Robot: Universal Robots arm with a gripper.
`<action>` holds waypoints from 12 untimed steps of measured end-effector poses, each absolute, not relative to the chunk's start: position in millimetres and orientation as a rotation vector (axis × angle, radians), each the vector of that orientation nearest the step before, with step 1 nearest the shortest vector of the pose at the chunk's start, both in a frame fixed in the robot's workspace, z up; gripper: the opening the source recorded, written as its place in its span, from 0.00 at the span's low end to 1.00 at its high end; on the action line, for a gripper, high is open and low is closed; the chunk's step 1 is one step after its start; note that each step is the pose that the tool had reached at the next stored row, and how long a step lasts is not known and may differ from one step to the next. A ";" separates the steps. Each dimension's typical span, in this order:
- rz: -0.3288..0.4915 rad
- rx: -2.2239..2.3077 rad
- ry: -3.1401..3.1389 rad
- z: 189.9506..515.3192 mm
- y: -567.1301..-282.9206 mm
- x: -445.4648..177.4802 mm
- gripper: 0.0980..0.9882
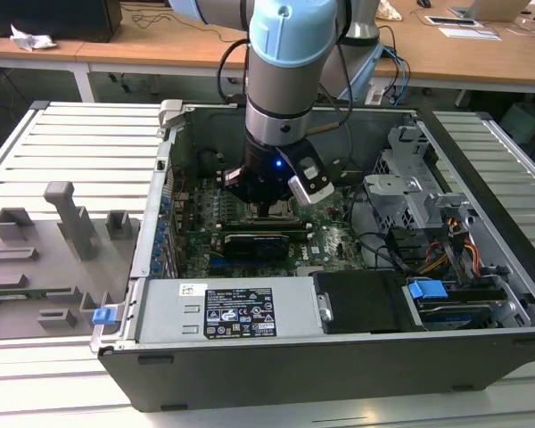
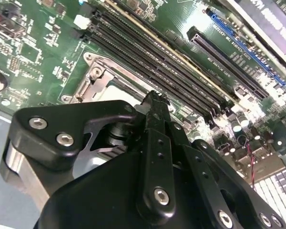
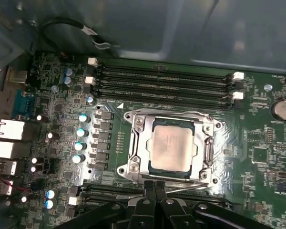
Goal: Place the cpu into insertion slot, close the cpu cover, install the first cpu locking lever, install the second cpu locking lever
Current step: 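Install the second cpu locking lever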
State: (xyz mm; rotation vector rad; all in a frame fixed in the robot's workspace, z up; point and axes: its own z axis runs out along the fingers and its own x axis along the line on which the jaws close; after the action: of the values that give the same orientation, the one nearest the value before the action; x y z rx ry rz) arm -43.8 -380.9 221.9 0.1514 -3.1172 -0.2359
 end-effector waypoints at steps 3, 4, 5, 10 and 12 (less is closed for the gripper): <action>-0.243 0.151 -3.117 220.4 -382.4 -45.6 0.01; -0.251 0.151 -3.116 220.4 -383.6 -47.3 0.01; -0.256 0.151 -3.116 220.3 -384.2 -48.6 0.01; -0.281 0.151 -3.115 219.2 -385.8 -56.2 0.01; -0.289 0.152 -3.114 216.2 -385.8 -57.1 0.01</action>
State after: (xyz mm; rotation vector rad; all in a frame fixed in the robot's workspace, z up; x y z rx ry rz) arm -57.1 -385.8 216.2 0.1516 -3.1144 -0.2891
